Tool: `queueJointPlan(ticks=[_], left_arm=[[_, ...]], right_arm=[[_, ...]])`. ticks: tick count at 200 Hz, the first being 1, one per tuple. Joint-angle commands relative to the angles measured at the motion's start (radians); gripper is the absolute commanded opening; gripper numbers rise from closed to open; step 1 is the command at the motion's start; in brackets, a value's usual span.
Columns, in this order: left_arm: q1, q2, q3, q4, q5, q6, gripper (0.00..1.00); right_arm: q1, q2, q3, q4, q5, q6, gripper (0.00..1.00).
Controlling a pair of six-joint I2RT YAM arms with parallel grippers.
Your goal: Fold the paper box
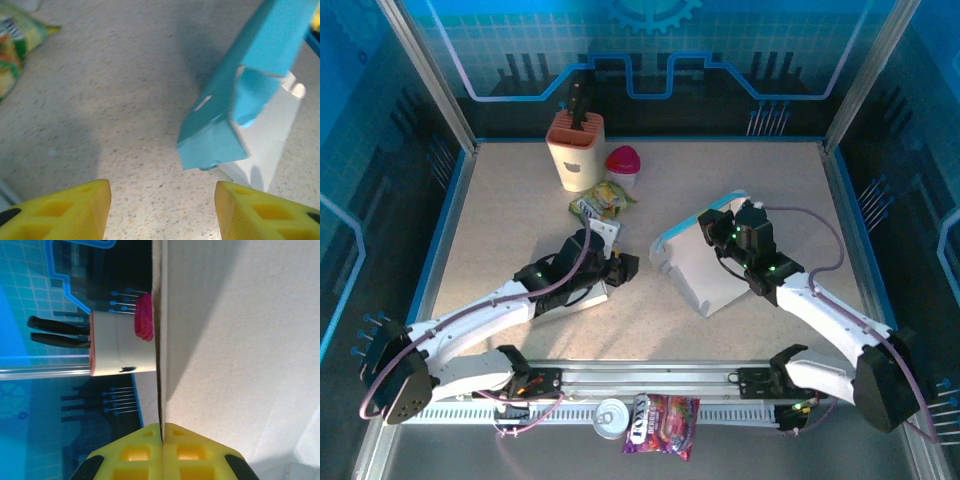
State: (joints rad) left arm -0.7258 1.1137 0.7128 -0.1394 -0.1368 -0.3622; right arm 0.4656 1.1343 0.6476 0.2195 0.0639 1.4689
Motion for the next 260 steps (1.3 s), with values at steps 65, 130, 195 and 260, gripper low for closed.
queueJointPlan(ticks=[65, 130, 195, 260], left_arm=[[0.088, 0.043, -0.087, 0.035, 0.049, -0.041, 0.46], [0.101, 0.215, -0.091, 0.231, 0.088, 0.094, 0.45], [0.100, 0.337, -0.121, 0.410, 0.162, 0.170, 0.43], [0.048, 0.350, -0.146, 0.490, 0.198, 0.248, 0.47]], right_arm=[[-0.039, 0.154, -0.128, 0.324, -0.123, 0.047, 0.00], [-0.075, 0.210, -0.173, 0.375, -0.183, 0.030, 0.00], [-0.080, 0.242, -0.189, 0.420, -0.196, 0.034, 0.00], [-0.077, 0.228, -0.184, 0.410, -0.192, 0.040, 0.00]])
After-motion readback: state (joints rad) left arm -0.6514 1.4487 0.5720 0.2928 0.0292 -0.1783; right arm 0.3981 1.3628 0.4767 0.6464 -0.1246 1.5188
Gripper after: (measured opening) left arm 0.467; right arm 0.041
